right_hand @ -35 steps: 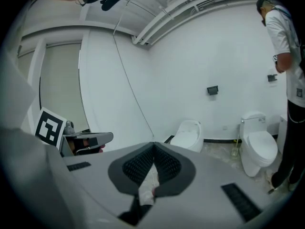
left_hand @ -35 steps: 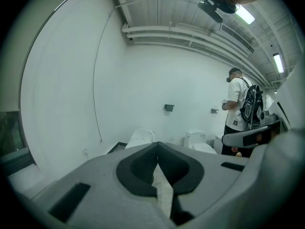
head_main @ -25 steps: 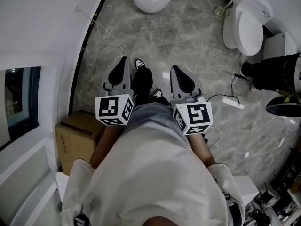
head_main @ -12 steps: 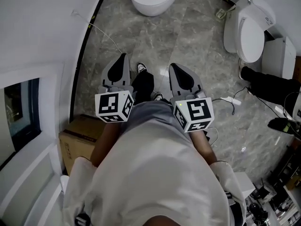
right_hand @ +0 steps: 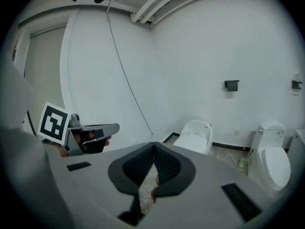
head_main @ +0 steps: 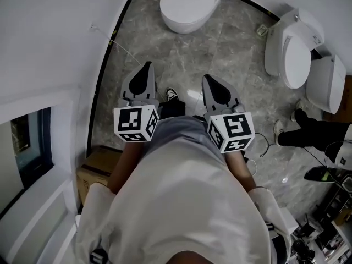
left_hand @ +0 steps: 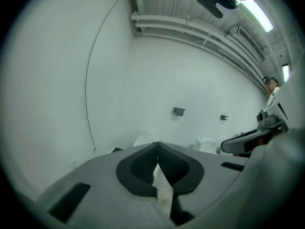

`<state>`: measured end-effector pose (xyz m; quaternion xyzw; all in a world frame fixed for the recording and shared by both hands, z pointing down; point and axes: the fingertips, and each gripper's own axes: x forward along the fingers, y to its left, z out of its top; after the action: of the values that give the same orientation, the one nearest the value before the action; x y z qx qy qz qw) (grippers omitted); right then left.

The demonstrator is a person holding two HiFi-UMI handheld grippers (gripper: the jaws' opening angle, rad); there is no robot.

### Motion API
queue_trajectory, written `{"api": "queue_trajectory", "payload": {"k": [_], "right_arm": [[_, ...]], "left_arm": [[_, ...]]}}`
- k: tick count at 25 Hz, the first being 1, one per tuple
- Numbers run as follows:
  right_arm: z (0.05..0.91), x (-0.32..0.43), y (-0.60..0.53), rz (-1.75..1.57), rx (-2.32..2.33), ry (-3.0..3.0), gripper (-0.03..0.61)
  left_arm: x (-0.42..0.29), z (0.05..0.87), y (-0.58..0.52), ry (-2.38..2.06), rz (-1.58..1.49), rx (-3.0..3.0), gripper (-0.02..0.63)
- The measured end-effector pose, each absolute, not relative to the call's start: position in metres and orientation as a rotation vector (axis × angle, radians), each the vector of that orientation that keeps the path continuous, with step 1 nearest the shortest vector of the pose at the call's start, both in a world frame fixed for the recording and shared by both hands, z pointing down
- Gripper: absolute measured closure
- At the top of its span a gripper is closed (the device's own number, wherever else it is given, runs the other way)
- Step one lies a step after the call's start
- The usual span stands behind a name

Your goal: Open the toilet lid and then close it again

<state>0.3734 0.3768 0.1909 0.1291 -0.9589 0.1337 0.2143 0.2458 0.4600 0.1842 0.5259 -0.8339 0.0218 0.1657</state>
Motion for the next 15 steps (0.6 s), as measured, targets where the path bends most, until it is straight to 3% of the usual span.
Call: {"api": "queue_trajectory", "payload": {"k": [15], "right_arm": [[0.192,0.284,0.342,0.347,0.42,-2.633,0.569]], "left_arm": [[0.152,0.186,0.429,-2.351,0.043,1.525,0.606]]}}
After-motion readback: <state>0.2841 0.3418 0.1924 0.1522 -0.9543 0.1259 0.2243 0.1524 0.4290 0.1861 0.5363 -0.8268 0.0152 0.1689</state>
